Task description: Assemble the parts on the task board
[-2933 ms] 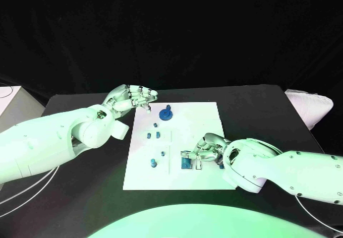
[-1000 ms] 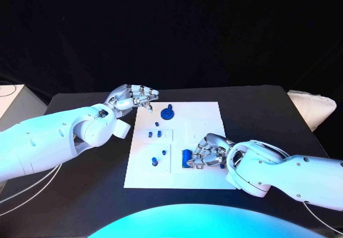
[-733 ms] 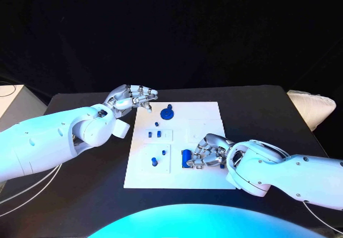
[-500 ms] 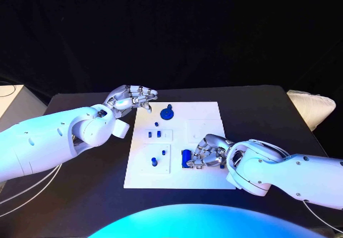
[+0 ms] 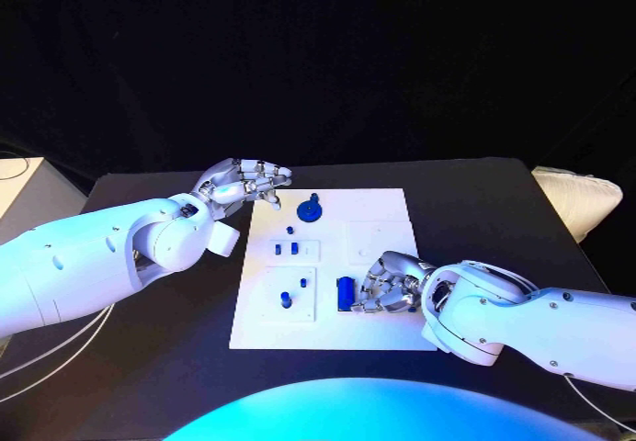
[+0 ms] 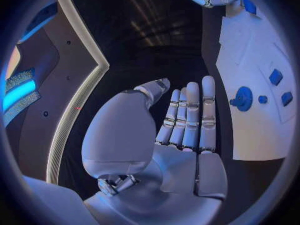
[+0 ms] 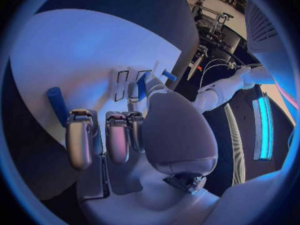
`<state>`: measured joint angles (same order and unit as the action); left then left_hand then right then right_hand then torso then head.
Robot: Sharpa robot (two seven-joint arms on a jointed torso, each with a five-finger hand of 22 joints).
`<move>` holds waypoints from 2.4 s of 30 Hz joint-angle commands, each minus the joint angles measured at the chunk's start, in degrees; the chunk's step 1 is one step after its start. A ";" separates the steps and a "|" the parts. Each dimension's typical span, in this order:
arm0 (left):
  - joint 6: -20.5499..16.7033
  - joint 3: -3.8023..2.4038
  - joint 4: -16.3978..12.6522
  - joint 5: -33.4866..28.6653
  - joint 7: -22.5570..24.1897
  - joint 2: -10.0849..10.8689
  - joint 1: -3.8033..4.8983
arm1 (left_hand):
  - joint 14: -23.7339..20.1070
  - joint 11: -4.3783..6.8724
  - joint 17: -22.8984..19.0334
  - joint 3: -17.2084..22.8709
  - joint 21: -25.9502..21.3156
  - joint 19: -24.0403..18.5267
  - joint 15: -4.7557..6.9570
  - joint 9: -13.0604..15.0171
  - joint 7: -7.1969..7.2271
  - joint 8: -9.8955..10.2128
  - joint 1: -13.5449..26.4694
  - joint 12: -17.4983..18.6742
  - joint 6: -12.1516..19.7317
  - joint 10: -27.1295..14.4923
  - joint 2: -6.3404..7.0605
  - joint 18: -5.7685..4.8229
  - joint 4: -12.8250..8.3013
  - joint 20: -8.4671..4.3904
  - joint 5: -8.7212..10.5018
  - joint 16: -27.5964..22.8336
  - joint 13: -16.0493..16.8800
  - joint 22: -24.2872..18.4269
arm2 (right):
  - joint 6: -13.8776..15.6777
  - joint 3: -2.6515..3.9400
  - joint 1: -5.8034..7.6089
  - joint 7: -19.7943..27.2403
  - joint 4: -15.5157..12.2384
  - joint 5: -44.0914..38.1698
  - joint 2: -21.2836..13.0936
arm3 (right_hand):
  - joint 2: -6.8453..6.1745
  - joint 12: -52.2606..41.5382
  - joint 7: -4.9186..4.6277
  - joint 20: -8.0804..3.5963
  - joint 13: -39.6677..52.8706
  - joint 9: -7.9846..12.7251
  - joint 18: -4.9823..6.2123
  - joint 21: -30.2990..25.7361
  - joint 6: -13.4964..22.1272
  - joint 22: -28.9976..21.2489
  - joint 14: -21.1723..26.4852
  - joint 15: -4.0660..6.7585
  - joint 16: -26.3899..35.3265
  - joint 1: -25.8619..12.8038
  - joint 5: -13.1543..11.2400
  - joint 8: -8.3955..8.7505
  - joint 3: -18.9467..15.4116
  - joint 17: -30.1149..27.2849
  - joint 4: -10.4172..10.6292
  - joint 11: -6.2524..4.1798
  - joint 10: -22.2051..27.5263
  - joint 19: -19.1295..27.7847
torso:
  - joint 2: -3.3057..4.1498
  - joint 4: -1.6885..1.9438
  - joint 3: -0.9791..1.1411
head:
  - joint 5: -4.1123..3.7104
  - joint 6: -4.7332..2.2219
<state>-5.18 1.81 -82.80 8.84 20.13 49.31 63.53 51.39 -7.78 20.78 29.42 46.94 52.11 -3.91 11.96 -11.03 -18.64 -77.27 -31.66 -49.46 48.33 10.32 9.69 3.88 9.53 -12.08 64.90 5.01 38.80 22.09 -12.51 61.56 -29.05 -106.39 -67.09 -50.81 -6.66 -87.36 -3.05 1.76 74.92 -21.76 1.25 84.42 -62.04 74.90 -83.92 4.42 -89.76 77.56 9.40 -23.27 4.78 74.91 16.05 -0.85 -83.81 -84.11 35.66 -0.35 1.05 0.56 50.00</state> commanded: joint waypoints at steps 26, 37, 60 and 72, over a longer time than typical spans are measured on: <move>1.33 0.02 0.05 -0.21 0.01 0.11 0.01 | -0.08 -0.14 -0.02 0.35 -0.33 0.30 -0.19 -0.10 0.34 -0.36 -0.37 -0.27 -0.05 -0.45 -0.33 0.84 -0.15 -0.04 -0.27 -0.13 -0.09 -0.05 | -0.34 0.01 -0.24 0.95 -0.46 -2.11 -0.51 | -1.30 -0.12 0.20 -0.37 13.49 0.30 -0.29 0.46 -0.22 13.81 -6.08 0.35 -0.24 2.37 0.98 0.04 0.99 15.09 -0.07 -0.44 -4.94 -4.77 | 0.00 -0.03 -0.03 | -0.04 0.00; 1.46 0.04 0.05 0.13 -0.04 0.15 0.00 | -0.12 -0.16 -0.03 0.35 -0.34 0.30 -0.21 -0.12 0.30 -0.36 -0.38 -0.27 -0.01 -0.49 -0.28 0.83 -0.16 -0.04 -0.25 -0.15 -0.11 -0.05 | -0.28 0.01 -0.26 2.99 -0.95 -0.49 -0.59 | -2.35 0.09 -0.07 -0.27 13.40 0.48 -0.21 0.04 -0.32 13.71 -6.08 0.16 -0.24 0.77 0.51 0.07 0.31 15.09 0.65 -0.19 -4.86 -4.67 | 0.02 -0.02 -0.04 | -0.17 0.00; 1.62 0.05 -0.02 0.18 0.02 0.17 -0.01 | -0.19 -0.24 -0.04 0.37 -0.37 0.27 -0.26 -0.14 0.25 -0.41 -0.35 -0.14 0.00 -0.77 -0.26 0.81 -0.12 -0.03 -0.24 -0.18 -0.21 -0.05 | 1.72 0.02 -0.44 1.68 1.08 -3.08 1.02 | -1.01 -0.18 0.13 -0.27 13.59 0.60 -0.28 0.43 -0.49 13.81 -6.08 0.23 -0.24 0.55 0.58 -0.01 1.10 15.09 0.51 -0.33 -5.01 -4.76 | -0.02 0.04 -0.10 | -0.32 0.00; 1.63 0.05 -0.01 0.18 0.03 0.19 -0.01 | -0.19 -0.24 -0.04 0.37 -0.37 0.27 -0.26 -0.14 0.25 -0.41 -0.35 -0.14 0.00 -0.77 -0.26 0.81 -0.12 -0.03 -0.24 -0.18 -0.21 -0.05 | 2.61 0.02 -0.55 2.13 0.86 -3.98 0.38 | -0.84 -0.15 0.14 -0.28 13.58 0.62 -0.27 0.37 -0.49 13.79 -6.08 0.25 -0.24 0.58 0.70 0.00 1.25 15.09 0.52 -0.36 -4.99 -4.75 | -0.01 -0.05 -0.04 | -0.27 0.00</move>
<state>-4.49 1.90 -82.70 8.93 19.78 49.56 63.52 51.39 -7.99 20.78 29.57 46.96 52.10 -3.90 11.88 -11.03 -18.85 -77.27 -31.66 -49.45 48.13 10.33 9.69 3.72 9.53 -12.08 64.90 4.90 38.81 24.21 -12.48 61.08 -27.40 -105.33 -69.94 -50.33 -8.22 -87.36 -2.86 1.76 74.93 -21.20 1.25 84.64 -62.23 74.91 -83.92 4.42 -89.76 78.18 10.19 -23.27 5.80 74.95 16.60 -1.05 -84.02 -84.10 35.62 -0.37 0.98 0.28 50.00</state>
